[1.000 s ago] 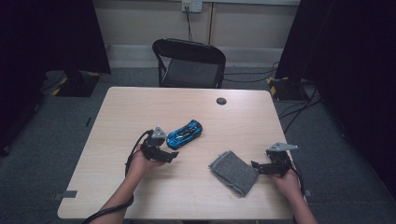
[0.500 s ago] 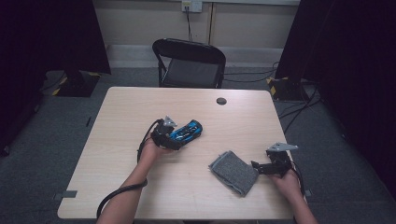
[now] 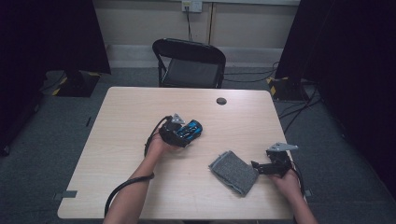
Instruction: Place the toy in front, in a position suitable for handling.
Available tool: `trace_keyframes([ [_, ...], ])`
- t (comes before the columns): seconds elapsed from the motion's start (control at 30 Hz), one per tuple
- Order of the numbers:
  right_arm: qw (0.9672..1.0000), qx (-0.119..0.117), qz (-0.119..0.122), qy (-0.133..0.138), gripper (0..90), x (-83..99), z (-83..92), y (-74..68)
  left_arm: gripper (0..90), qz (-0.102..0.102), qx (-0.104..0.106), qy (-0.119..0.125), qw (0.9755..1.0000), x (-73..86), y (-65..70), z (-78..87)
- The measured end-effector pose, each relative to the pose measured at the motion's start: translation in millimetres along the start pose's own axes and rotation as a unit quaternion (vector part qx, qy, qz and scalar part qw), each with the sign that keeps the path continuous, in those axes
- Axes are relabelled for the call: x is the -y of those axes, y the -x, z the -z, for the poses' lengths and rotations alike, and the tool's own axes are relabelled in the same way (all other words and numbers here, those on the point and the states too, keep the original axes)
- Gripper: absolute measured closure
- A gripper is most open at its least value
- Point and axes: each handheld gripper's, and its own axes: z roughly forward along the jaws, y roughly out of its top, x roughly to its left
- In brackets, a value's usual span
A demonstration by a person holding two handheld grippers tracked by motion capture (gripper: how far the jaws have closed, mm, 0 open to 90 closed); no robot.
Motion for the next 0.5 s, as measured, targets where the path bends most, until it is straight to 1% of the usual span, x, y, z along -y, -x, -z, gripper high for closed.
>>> trace_keyframes([
  [0.03, 1.0, 0.0, 0.0, 0.0, 11.9, 0.0, 0.0, 0.0, 18.8, -0.001, -0.003, -0.002, 1.0, -0.2, 0.2, -1.5],
  [0.13, 1.0, 0.0, 0.0, 0.0, 11.9, 0.0, 0.0, 0.0, 18.9, 0.002, -0.002, -0.008, 1.0, -1.6, -0.3, -5.2],
  [0.2, 1.0, 0.0, 0.0, 0.0, 12.0, 0.0, 0.0, 0.0, 19.4, 0.01, -0.004, -0.011, 0.9999, -1.6, -1.1, -7.2],
  [0.23, 1.0, 0.0, 0.0, 0.0, 11.9, 0.0, 0.0, 0.0, 19.0, 0.015, -0.001, -0.01, 0.9998, -1.4, -1.8, -7.8],
  [0.27, 1.0, 0.0, 0.0, 0.0, 11.9, 0.0, 0.0, 0.0, 19.3, 0.012, 0.002, -0.008, 0.9999, -1.1, -2.2, -7.8],
  [0.3, 1.0, 0.0, 0.0, 0.0, 11.9, 0.0, 0.0, 0.0, 22.3, 0.011, 0.005, -0.007, 0.9999, -1.0, -3.2, -6.9],
  [0.33, 1.0, 0.0, 0.0, 0.0, 11.9, 0.0, 0.0, 0.0, 22.9, 0.011, 0.005, -0.007, 0.9999, -1.0, -3.2, -6.9],
  [0.5, 1.0, 0.0, 0.0, 0.0, 11.9, 0.0, 0.0, 0.0, 25.9, 0.006, 0.007, -0.015, 0.9998, -4.8, -2.8, -6.4],
])
